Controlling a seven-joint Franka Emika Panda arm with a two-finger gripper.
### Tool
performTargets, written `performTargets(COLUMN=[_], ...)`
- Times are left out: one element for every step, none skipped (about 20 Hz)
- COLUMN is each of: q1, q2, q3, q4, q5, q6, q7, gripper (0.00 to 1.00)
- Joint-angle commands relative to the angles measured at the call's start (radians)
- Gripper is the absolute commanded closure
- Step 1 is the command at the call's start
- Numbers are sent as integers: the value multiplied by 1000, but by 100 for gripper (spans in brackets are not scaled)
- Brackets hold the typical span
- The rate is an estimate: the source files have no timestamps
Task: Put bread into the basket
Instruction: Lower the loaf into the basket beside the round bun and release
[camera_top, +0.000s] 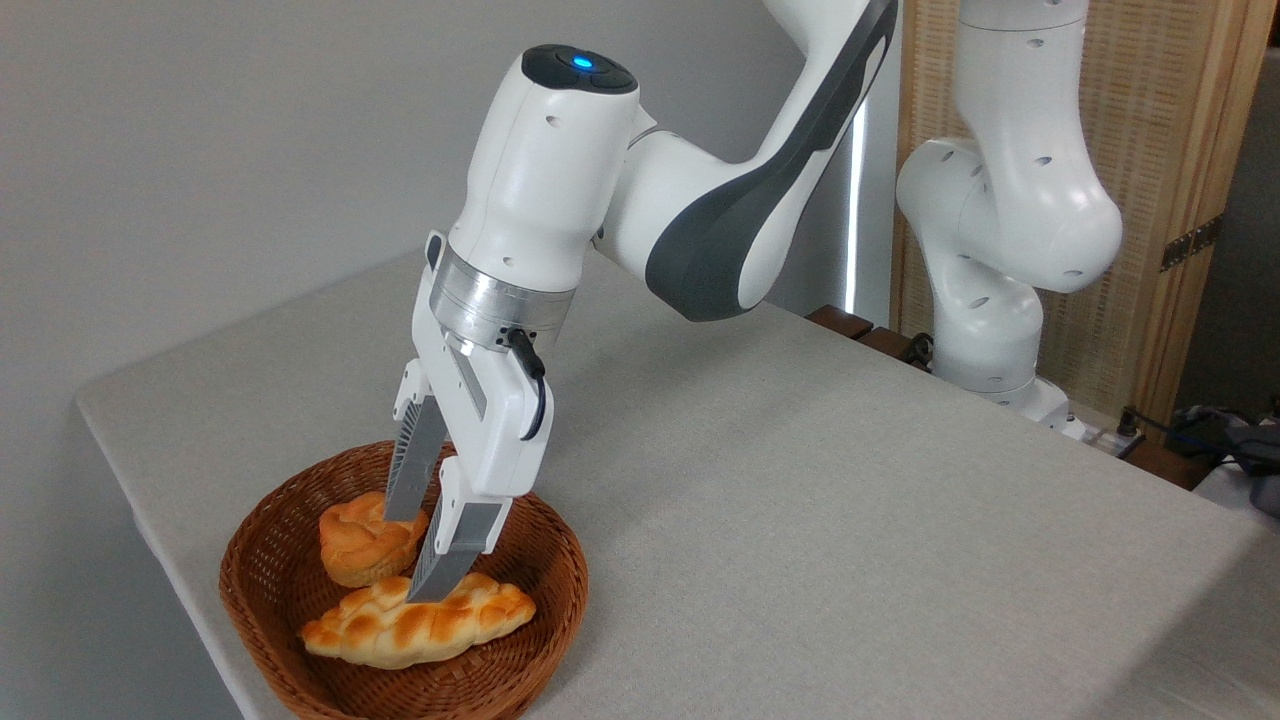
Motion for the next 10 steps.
performTargets(q1=[-3,-3,-3,-3,-3,-3,-3,-3,-3,-3], q2=[-3,-6,-10,-13,-18,-19,-21,-24,-32,-33], q3=[5,4,4,2,1,-1,-2,-1,-2,-2], q4=[9,9,9,10,10,10,10,19,26,30], q5=[-17,-19,-19,-28,-28,-28,-28,-28,-28,-26], q6=[5,4,0,-10,-18,-27,-44,-62,-82,-107], q7=[13,10,4,-4,-6,-10,-22,-42,-68,-88], gripper=[0,0,0,0,0,0,0,0,0,0])
